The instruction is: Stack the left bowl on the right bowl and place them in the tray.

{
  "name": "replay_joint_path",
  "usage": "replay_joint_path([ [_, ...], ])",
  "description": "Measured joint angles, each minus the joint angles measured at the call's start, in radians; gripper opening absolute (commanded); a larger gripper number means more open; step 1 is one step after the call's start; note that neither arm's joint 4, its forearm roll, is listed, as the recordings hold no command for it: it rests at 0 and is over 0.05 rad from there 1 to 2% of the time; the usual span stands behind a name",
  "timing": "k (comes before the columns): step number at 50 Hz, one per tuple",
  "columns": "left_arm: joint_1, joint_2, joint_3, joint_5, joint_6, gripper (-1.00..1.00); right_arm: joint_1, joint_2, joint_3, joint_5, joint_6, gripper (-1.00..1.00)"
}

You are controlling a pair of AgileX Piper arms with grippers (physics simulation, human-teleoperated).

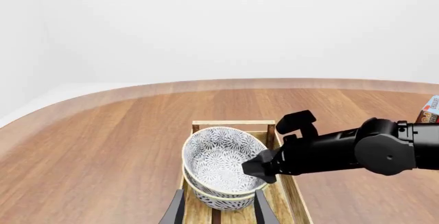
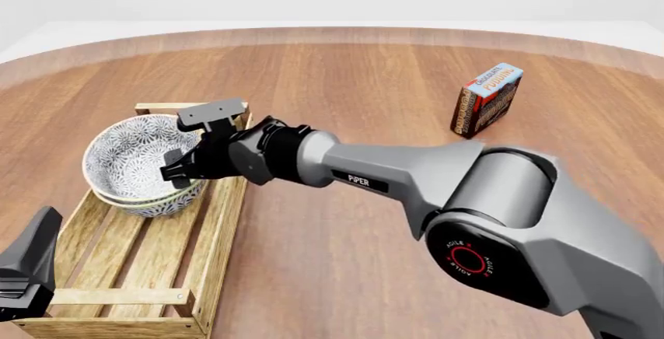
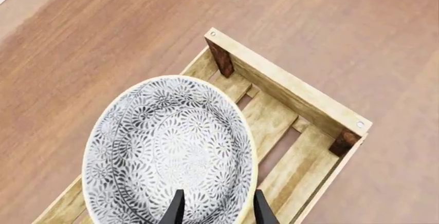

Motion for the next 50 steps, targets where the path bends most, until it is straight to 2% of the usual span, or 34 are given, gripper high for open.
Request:
replay_joint_path([
  [29, 0.0, 0.0, 0.0, 0.0, 0.0, 1.0, -0.049, -0.098, 0.031, 0.061, -0.027, 1.0],
  [50, 0.0, 0.0, 0.0, 0.0, 0.0, 1.0, -0.107, -0.353, 0.188, 0.035, -0.108, 1.0],
])
